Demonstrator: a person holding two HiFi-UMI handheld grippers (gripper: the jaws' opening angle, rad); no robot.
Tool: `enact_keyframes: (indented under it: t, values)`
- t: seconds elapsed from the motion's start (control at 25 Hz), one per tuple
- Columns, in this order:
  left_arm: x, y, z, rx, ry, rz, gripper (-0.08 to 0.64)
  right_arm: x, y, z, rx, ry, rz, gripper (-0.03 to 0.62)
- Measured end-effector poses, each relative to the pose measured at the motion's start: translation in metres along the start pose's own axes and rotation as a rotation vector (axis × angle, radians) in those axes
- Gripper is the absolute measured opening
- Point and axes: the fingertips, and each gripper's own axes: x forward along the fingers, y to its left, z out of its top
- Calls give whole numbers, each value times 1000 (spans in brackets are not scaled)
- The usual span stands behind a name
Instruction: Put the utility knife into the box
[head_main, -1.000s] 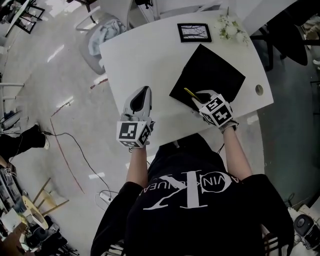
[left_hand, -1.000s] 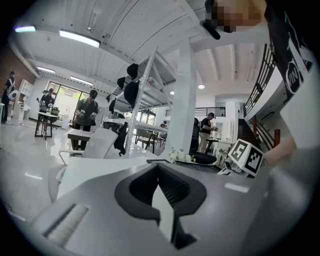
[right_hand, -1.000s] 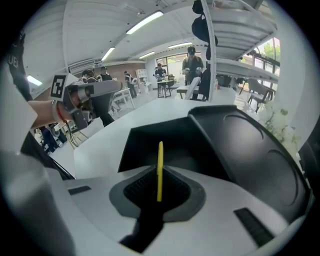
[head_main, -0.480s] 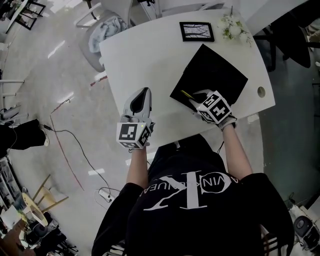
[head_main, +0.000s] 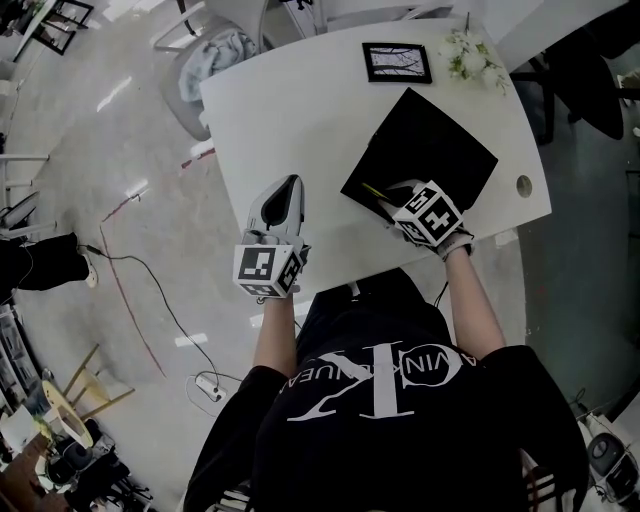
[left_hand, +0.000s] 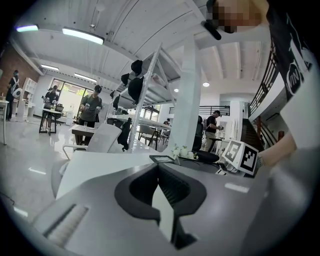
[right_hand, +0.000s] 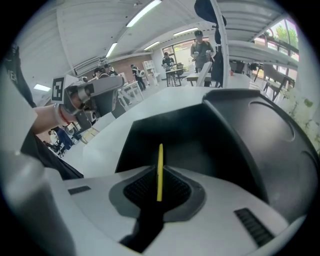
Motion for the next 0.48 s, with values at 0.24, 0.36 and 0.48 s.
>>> enact_keyframes:
  t: [0.24,0.36,0.48]
  values:
    - [-4,-1,-2,-4,4,3,11,0,1,0,1,-4,2,49]
    - [-5,-3,-4,-7,5,4,11,-1,-1,-1,1,-6,-9,49]
    - [-7,-3,-4,-6,7,3,11,-5,-3,1,14,-23,-28,49]
